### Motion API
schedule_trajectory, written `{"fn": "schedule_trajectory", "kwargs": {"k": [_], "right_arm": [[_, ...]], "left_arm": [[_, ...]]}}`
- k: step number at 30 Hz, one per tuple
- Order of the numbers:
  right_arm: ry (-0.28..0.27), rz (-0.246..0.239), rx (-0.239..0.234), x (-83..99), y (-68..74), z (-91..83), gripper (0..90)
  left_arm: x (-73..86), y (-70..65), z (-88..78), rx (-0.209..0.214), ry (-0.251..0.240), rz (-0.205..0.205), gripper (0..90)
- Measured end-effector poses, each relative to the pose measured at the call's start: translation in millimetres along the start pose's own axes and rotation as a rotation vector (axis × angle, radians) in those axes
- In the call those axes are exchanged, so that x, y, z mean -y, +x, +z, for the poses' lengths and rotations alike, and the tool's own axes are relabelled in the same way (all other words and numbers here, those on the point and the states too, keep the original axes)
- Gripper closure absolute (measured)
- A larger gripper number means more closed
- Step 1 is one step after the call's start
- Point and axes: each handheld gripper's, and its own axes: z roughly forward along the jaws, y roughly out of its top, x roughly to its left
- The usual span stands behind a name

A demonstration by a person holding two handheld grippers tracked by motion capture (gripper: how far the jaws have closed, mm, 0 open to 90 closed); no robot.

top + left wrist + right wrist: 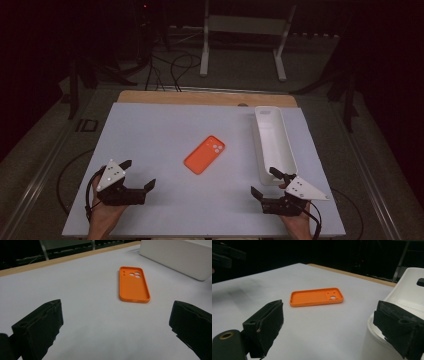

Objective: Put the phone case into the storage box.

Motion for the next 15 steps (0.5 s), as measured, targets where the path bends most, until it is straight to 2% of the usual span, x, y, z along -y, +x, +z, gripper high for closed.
{"fn": "schedule_trajectory", "kwargs": {"k": [5,10,11,15], "right_arm": [[-0.003,0.006,-0.002,0.5,-0.5,-0.4,8.9],[0.003,-0.001,0.001,0.3,0.6,0.9,9.0],[0.002,0.004,0.006,0.7,-0.2,0.8,9.0],[0.002,0.011,0.018,0.7,-0.6,0.0,9.0]], "left_arm": [[-8.7,-0.4,1.3,0.005,0.002,0.001,0.0],[-19.4,-2.4,6.4,0.007,0.027,0.022,0.0],[-22.3,-3.0,8.7,0.023,0.029,0.019,0.0],[-26.2,-4.4,12.6,0.039,0.035,0.017,0.0]]}}
